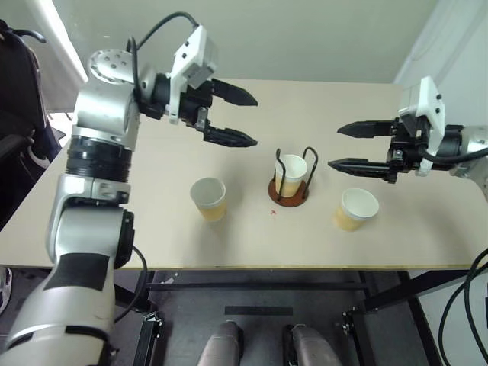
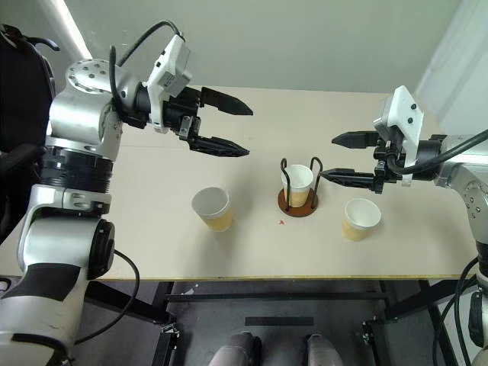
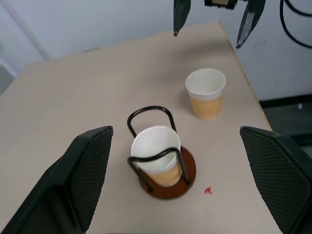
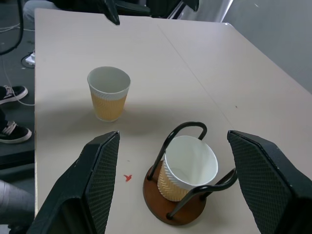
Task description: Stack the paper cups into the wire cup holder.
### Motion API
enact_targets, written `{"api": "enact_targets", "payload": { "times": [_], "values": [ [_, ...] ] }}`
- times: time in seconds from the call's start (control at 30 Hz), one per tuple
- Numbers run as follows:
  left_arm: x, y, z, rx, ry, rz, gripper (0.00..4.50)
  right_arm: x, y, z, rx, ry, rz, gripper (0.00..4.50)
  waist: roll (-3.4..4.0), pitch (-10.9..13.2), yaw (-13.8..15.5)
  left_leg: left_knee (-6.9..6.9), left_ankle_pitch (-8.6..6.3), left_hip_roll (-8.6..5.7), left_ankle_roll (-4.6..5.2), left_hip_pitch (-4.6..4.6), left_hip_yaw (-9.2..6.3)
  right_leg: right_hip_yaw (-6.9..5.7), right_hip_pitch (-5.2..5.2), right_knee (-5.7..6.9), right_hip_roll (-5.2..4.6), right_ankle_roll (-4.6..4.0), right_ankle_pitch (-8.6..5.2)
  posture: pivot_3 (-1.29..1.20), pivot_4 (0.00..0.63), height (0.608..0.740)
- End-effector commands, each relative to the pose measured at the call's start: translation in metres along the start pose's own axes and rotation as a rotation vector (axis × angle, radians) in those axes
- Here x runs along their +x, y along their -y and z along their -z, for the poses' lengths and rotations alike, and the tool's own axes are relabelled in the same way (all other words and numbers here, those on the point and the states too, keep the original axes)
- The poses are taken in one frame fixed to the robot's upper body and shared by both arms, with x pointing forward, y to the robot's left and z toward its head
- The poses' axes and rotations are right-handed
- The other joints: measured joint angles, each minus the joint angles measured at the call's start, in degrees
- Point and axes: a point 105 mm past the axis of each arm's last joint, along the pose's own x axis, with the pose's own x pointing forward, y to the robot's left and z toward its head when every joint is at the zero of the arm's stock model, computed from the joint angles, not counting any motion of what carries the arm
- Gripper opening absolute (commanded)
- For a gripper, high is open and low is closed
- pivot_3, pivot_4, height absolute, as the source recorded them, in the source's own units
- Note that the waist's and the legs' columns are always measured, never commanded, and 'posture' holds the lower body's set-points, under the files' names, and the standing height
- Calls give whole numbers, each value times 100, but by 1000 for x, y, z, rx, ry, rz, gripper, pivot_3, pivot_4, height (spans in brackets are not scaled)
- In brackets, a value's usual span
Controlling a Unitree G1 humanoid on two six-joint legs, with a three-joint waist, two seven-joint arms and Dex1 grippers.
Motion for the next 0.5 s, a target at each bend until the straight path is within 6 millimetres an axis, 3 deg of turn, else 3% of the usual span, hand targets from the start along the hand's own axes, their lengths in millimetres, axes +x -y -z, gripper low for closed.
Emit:
{"api": "enact_targets", "payload": {
  "times": [0.03,0.37,0.5],
  "values": [
    [-6,15,-3,5,-10,72,4472,-12,-10,5,-62,-78,-23,3568,0,0,5,0,-1,0,1,-1,0,0,0,-1,0,-10,-6,0,150,740],
    [-6,25,-7,-26,40,123,4472,-13,-28,35,-100,-232,-96,3568,0,0,-5,2,-5,-2,0,3,1,1,4,0,-2,-11,-6,0,150,740],
    [-7,26,-7,-32,45,126,4472,-11,-36,56,-132,-318,-142,3568,0,0,-5,1,-6,-1,1,2,0,1,4,-1,-2,-1,-1,0,150,740]
  ]
}}
